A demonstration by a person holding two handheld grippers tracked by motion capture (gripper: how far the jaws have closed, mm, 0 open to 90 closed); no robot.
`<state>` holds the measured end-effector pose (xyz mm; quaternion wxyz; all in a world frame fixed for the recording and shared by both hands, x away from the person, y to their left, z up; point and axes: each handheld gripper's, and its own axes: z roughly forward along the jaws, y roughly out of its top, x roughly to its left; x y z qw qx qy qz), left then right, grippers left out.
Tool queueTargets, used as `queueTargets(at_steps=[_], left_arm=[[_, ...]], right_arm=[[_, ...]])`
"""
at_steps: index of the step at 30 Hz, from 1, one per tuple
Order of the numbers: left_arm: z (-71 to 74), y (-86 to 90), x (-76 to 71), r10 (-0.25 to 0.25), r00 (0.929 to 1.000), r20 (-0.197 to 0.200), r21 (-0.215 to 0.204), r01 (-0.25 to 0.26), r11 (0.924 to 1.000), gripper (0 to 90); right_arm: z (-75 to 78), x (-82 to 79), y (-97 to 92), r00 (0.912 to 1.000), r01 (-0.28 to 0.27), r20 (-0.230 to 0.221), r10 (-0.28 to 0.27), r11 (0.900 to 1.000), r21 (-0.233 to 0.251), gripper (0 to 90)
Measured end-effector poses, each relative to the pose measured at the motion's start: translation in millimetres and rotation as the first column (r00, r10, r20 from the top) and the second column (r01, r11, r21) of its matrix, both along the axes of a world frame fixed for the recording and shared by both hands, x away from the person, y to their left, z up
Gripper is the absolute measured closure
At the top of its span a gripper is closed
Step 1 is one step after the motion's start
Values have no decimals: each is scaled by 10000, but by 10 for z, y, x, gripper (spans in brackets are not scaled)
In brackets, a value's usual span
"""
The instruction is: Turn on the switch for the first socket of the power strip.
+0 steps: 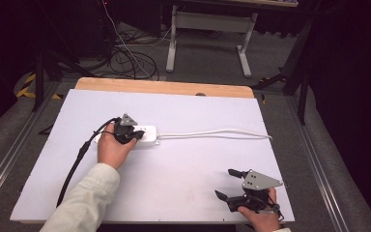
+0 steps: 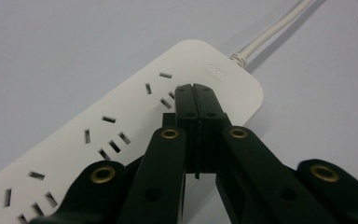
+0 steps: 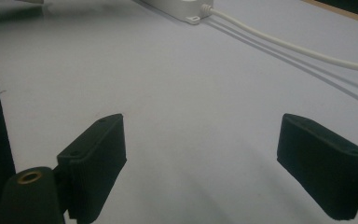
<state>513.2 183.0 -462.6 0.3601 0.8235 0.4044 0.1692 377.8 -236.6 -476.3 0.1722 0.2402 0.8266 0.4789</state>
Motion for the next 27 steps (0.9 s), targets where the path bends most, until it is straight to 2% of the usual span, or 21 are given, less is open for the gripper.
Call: queueTargets(at_steps=[1,5,8,14,19,23,26,27], left_arm=[[0,0,0,0,10000,0,0,0,10000,900],[6,-44,-20,3,9997,262,445,-15,9990,900],[3,-33,-16,39,9999,132,259,-42,9997,900],[-9,-62,-10,71,9997,244,289,-78,9996,900],[-5,-58,0,132,9999,68,146,-133,9998,900],[3,-116,-21,131,9996,237,593,-145,9981,900],[1,-119,-25,165,9995,265,607,-181,9980,900],[3,-130,-32,167,9994,318,736,-190,9971,900]], right_arm=[[-1,2,1,10000,-6,11,6,10000,-11,159],[-3,4,3,10000,-10,0,10,10000,-35,159],[-4,6,5,10000,-5,4,5,10000,-46,159],[-7,9,9,10000,-22,-17,22,10000,-43,159],[-5,5,5,10000,-16,-7,16,10000,-54,159],[-10,12,5,10000,-22,-54,22,10000,-40,159],[-11,10,8,10000,-48,-35,48,10000,-52,159],[-7,4,5,10000,-30,-15,30,10000,-34,159]])
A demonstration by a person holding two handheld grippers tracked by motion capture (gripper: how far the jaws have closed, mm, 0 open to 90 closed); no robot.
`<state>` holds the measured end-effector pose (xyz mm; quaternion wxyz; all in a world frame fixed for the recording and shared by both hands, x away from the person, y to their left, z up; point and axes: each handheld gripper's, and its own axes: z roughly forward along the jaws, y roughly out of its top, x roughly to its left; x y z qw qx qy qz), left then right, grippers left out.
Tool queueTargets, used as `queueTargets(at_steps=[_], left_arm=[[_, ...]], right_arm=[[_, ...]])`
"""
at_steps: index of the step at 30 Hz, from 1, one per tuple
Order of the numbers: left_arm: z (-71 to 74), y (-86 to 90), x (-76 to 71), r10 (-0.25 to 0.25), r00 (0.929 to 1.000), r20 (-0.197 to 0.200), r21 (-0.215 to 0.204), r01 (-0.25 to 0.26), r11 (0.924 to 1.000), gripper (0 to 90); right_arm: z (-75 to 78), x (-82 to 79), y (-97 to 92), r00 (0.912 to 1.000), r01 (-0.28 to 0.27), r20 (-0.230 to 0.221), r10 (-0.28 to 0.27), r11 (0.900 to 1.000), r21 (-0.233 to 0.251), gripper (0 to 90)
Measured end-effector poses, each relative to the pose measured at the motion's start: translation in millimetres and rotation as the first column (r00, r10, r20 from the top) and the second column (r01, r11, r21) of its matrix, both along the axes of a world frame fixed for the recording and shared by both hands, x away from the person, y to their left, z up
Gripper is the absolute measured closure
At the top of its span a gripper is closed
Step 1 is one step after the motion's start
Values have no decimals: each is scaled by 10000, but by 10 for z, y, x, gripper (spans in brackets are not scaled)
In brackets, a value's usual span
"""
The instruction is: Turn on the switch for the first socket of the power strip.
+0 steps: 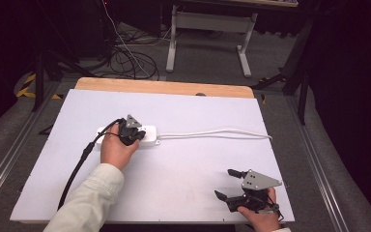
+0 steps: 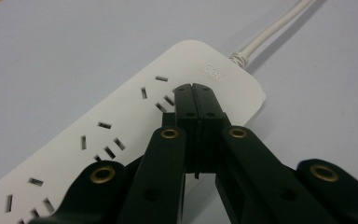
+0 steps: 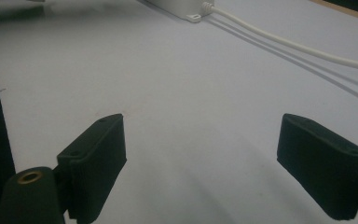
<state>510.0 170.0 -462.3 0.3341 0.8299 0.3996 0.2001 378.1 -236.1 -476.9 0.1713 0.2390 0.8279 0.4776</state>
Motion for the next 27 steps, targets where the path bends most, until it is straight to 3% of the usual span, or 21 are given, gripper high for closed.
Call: queueTargets(at_steps=[2,11,14,18,23,25,27], left_arm=[[9,-19,0,-16,10000,21,223,15,9998,900],[13,-27,12,83,9996,-264,65,-81,9999,900],[24,-50,21,55,9997,-239,323,-47,9995,900],[21,-59,24,53,9998,-167,262,-49,9996,900],[79,34,34,-22,9996,-271,-179,17,9998,900],[125,50,23,-40,9994,-349,-541,21,9985,900],[165,53,8,-107,9996,-260,-556,93,9984,900]], right_arm=[[-1,2,0,10000,16,-24,-16,10000,5,159],[-2,3,-1,10000,-6,-34,6,10000,13,159],[-1,1,-1,10000,-26,-14,26,10000,24,159],[2,-1,-4,10000,-28,-4,28,10000,45,159],[5,10,-7,10000,-15,13,15,10000,66,159],[4,15,-8,10000,-15,4,15,10000,56,159],[4,17,-6,10000,-23,8,23,10000,60,159]])
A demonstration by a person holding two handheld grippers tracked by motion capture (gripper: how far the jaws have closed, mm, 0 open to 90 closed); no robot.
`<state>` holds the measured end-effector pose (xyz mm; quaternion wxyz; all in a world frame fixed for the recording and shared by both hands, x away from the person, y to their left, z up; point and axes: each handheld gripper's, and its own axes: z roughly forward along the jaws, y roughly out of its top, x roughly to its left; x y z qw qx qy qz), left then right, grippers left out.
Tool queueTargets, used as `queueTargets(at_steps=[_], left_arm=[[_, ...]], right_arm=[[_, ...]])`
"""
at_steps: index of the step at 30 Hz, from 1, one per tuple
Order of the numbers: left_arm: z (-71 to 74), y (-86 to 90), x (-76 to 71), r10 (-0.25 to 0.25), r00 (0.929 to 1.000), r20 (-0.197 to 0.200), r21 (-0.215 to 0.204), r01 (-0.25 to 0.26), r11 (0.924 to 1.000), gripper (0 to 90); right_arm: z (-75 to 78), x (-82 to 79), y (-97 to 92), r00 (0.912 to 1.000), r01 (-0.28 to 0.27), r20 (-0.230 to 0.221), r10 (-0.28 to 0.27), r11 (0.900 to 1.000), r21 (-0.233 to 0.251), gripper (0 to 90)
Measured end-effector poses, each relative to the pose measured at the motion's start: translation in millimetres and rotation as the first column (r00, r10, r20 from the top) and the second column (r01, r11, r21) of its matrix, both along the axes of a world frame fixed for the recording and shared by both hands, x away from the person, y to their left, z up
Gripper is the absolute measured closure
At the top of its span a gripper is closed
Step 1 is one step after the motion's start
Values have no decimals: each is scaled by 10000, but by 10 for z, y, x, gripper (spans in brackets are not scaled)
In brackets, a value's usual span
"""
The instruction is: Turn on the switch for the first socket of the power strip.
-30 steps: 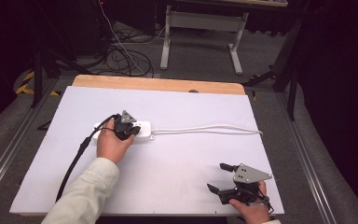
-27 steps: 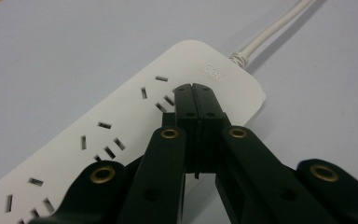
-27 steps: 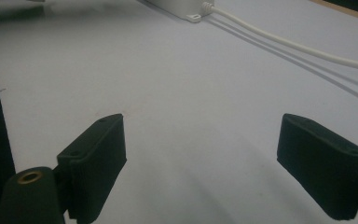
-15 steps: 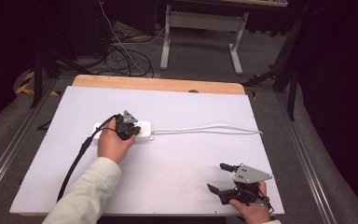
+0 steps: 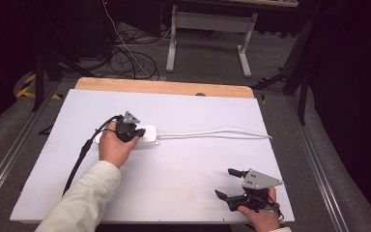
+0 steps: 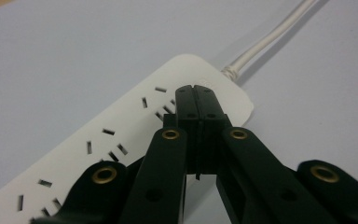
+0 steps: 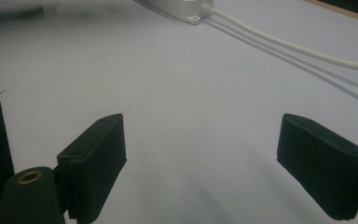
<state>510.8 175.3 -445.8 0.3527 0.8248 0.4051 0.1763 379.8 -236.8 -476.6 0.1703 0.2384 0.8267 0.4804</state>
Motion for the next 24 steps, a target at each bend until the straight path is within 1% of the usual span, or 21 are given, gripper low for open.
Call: queueTargets(at_steps=[1,2,3,4,5,6,7,9,11,12,13,14,15,16,17,18,19,24], left_arm=[[28,2,-11,-81,9999,83,65,81,9999,900],[97,0,-43,-180,9998,108,11,180,9998,900],[97,0,-43,-180,9998,108,11,180,9998,900],[177,6,-73,-244,9996,170,-65,245,9997,900],[177,6,-73,-244,9996,170,-65,245,9997,900],[264,8,-106,-315,9991,296,-150,319,9994,900],[306,4,-125,-369,9987,360,-208,377,9991,900],[394,0,-162,-503,9976,484,-73,507,9987,900],[471,-1,-201,-559,9965,623,-67,564,9984,900],[471,-1,-201,-559,9965,623,-67,564,9984,900],[528,4,-233,-654,9957,653,-244,671,9974,900],[528,4,-233,-654,9957,653,-244,671,9974,900],[562,-1,-272,-683,9954,664,-331,706,9970,900],[575,2,-285,-712,9948,734,-291,735,9969,900],[580,-2,-300,-744,9949,682,-399,772,9962,900],[580,-2,-300,-744,9949,682,-399,772,9962,900],[598,6,-320,-848,9934,771,-295,873,9957,900],[645,47,-363,-821,9924,916,-444,865,9953,900]], right_arm=[[0,-1,1,10000,-1,-3,1,10000,-7,159],[0,-1,0,10000,-4,10,4,10000,-11,159],[0,-1,0,10000,7,-1,-7,10000,-7,159],[1,0,-2,10000,4,0,-4,10000,-9,159],[1,0,-2,10000,4,0,-4,10000,-9,159],[1,1,-2,10000,14,-1,-14,10000,-10,159],[0,2,-1,10000,7,-11,-7,10000,2,159],[1,7,2,10000,8,-17,-8,10000,-15,159],[0,9,6,10000,5,-24,-5,10000,-21,159],[0,9,6,10000,5,-24,-5,10000,-21,159],[-1,8,8,10000,3,-21,-3,10000,-23,159],[-1,8,8,10000,3,-21,-3,10000,-23,159],[1,8,5,10000,-8,-18,8,10000,-7,159],[2,8,5,10000,-5,-13,5,10000,-5,159],[2,9,6,10000,-10,-9,10,10000,-3,159],[2,11,10,10000,-21,-17,21,10000,2,159],[3,14,13,10000,-33,-6,33,10000,-10,159],[-2,19,23,10000,-68,-1,68,10000,-37,159]])
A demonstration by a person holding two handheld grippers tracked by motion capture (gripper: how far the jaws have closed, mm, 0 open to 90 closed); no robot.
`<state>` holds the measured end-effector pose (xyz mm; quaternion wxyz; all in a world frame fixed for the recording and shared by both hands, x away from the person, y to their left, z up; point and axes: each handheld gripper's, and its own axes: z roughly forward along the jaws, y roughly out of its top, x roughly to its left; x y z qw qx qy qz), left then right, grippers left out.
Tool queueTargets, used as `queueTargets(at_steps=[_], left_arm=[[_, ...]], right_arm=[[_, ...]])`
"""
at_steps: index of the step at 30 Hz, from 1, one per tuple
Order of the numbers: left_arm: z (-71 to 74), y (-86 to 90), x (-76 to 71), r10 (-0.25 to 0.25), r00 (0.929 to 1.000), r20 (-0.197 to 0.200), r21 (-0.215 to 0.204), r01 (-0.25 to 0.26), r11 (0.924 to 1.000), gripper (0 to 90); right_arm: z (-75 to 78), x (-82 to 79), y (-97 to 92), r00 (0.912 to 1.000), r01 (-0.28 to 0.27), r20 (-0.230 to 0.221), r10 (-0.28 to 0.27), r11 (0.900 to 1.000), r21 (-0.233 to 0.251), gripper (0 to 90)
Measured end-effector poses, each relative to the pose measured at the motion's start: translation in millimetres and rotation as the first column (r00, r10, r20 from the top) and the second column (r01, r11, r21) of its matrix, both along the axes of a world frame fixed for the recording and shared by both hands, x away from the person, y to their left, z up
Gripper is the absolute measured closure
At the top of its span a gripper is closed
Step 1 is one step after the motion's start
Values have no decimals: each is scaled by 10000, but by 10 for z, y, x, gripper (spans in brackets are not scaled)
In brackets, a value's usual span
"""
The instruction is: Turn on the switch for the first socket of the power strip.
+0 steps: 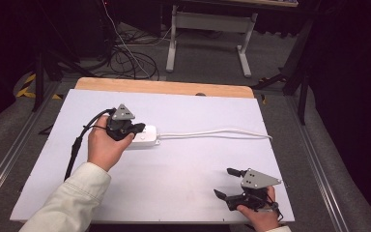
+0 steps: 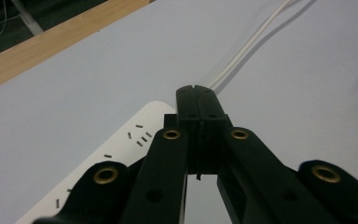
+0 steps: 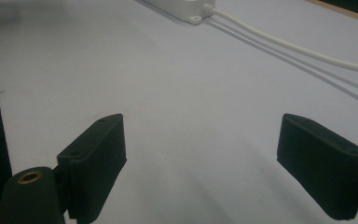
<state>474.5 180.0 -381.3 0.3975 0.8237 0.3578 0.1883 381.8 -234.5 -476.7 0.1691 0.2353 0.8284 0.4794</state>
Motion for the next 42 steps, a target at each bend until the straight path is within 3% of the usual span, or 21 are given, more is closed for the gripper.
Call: queueTargets(at_steps=[6,8,11,16,21,28,35,42], left_arm=[[67,26,-100,-477,9983,330,-221,485,9986,896],[122,38,-171,-466,9974,544,-468,491,9977,745],[152,55,-224,-630,9963,589,-546,663,9963,718],[249,99,-395,-708,9939,848,-773,775,9940,508],[284,157,-558,-957,9875,1253,-980,1083,9893,393],[177,229,-710,-1250,9837,1293,-1334,1421,9808,362],[78,350,-877,-1365,9761,1692,-1421,1612,9766,276],[-83,486,-980,-1383,9764,1658,-1636,1656,9725,200]], right_arm=[[5,-8,-6,10000,10,23,-10,10000,44,159],[5,-7,-7,10000,21,23,-21,10000,43,159],[3,-6,-5,10000,18,9,-18,10000,49,159],[4,-1,-5,10000,24,-5,-23,10000,55,159],[5,-4,-8,10000,52,-6,-52,10000,68,159],[2,-1,0,10000,37,-5,-37,10000,13,159],[0,-5,4,10000,32,-16,-32,10000,-21,159],[0,-8,4,10000,39,-4,-39,10000,-60,158]])
